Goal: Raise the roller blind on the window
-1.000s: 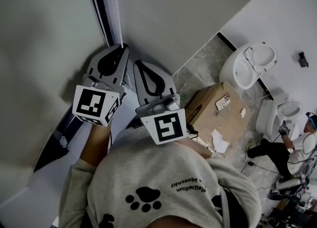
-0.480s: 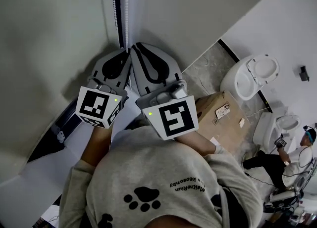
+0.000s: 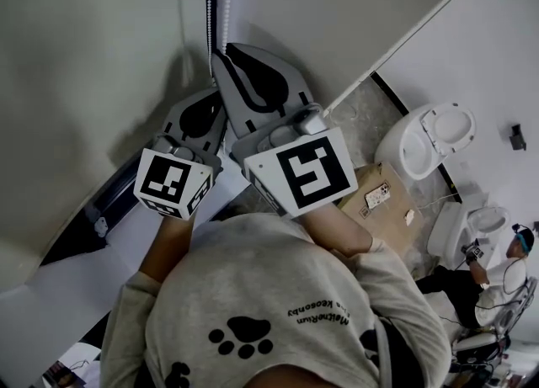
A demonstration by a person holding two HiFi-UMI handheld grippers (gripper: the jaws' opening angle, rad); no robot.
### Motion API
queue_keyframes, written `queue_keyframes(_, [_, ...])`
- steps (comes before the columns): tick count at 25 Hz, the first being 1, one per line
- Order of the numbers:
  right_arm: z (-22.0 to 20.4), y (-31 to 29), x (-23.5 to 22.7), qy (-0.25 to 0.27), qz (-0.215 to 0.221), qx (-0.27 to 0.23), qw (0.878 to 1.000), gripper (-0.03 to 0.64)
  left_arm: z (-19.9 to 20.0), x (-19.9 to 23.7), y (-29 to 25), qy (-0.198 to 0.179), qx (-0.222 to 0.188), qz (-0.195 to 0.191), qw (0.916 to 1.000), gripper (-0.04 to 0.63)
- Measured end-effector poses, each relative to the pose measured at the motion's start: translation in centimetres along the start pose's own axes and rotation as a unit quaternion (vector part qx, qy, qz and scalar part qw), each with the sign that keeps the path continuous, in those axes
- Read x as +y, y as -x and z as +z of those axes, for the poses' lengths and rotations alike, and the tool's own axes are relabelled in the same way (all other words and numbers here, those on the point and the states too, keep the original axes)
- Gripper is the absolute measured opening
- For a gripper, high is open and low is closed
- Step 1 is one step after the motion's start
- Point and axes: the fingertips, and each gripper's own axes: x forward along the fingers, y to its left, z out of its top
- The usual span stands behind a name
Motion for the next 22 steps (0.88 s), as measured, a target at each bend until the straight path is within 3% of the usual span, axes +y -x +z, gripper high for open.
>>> queue_keyframes(7, [-0.9,0.2,0.3,-0.004,0.019,0.015,1.0,0.02,-1.5,-0.5,0.4,0.008,0.005,0.0,1.0,0.015])
queue_keyframes(12, [-1.5,1.3,0.0,0.011,0.0,0.004,1.0,0.018,-1.8,-0.7,0.8,0.008,-0.013,0.014,0.9998,0.014])
queue_keyframes(22, [-3.0,1.5,0.1,0.014,-0.008,0.002,1.0,0.018,-3.6,-1.5,0.8,0.014,-0.001,0.007,0.9999,0.012])
